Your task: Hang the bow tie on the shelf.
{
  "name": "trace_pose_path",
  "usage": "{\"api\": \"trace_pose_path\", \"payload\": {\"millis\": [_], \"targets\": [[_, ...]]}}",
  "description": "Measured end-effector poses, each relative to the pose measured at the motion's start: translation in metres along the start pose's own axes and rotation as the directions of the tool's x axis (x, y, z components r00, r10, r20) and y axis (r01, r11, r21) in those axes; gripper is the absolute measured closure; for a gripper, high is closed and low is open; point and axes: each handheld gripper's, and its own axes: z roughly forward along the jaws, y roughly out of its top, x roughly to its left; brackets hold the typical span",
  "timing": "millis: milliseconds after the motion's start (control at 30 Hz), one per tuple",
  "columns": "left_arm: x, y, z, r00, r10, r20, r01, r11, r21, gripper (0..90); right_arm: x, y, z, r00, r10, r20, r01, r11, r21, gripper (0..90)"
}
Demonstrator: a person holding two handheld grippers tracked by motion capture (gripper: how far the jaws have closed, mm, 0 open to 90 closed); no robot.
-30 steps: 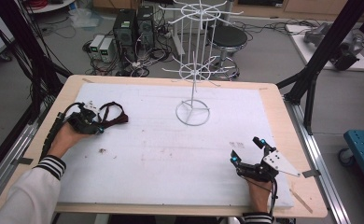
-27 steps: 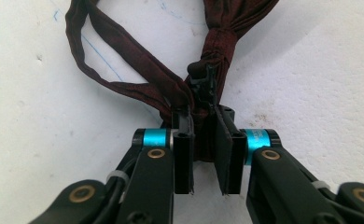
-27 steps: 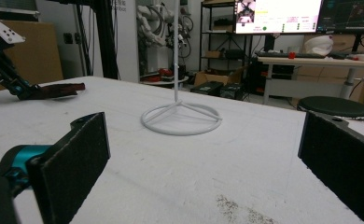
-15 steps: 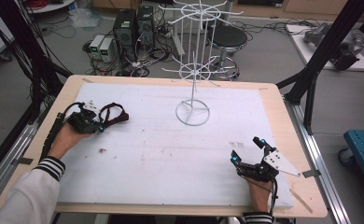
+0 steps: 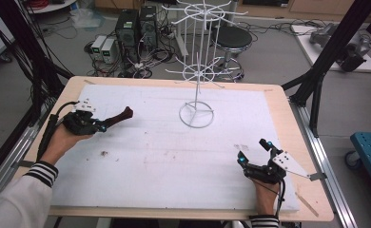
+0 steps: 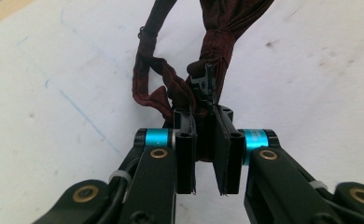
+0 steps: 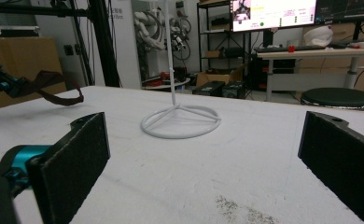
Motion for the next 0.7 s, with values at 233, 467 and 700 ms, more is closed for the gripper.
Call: {"api": "trace_pose_path", "payload": {"millis": [233, 467, 700], "targets": [[-0.008, 0.004, -0.012, 0.995, -0.003, 0.1, 0.011, 0.9961, -0.087, 80.1, 0.002, 0.01, -0.001, 0.9988, -0.006, -0.048, 0.006, 1.0, 0.0, 1.4], [-0.019, 0.008, -0.017, 0.9874, 0.012, 0.158, 0.009, 0.9916, -0.129, 80.1, 0.009, 0.034, 0.007, 0.987, -0.027, -0.158, 0.029, 1.0, 0.006, 1.4], [-0.033, 0.016, -0.018, 0.9709, 0.032, 0.237, 0.01, 0.9845, -0.175, 80.1, 0.021, 0.055, 0.018, 0.9611, -0.082, -0.264, 0.095, 0.995, 0.034, 1.4]]}}
